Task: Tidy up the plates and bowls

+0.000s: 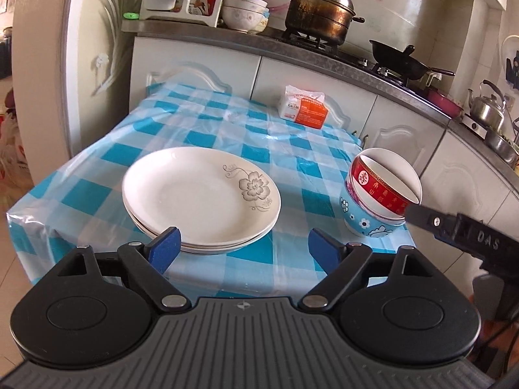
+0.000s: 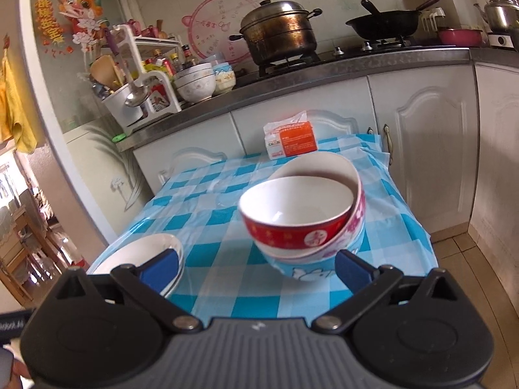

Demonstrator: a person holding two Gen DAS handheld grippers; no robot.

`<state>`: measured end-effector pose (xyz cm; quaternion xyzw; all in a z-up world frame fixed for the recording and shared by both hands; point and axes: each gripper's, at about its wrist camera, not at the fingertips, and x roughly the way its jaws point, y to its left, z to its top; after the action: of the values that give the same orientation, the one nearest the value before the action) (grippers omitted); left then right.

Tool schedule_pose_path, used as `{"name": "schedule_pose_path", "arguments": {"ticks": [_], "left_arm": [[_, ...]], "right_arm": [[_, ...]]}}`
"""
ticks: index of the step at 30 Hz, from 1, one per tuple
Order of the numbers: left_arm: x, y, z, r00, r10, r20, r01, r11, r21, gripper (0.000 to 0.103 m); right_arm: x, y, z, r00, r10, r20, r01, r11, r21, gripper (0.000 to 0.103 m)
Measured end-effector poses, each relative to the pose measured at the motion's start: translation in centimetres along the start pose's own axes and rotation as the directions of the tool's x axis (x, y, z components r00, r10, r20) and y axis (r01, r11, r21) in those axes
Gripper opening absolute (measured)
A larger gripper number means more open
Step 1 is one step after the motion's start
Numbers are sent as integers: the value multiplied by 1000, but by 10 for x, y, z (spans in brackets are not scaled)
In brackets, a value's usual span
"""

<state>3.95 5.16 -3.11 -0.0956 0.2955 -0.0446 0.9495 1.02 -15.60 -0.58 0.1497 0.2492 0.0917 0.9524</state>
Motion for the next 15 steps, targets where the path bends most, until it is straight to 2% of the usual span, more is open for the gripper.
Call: {"name": "schedule_pose_path", "arguments": {"ticks": [5, 15], "left_arm": [[-15, -3, -2, 998, 57, 23, -57, 998, 23, 103], [-32, -10, -9, 991, 123, 49, -125, 991, 49, 103]], "right_arm": [[-14, 15, -7, 1000, 5, 2, -5, 999, -33, 102], [-34, 29, -17, 1000, -3, -3, 3, 999, -52, 102]]}}
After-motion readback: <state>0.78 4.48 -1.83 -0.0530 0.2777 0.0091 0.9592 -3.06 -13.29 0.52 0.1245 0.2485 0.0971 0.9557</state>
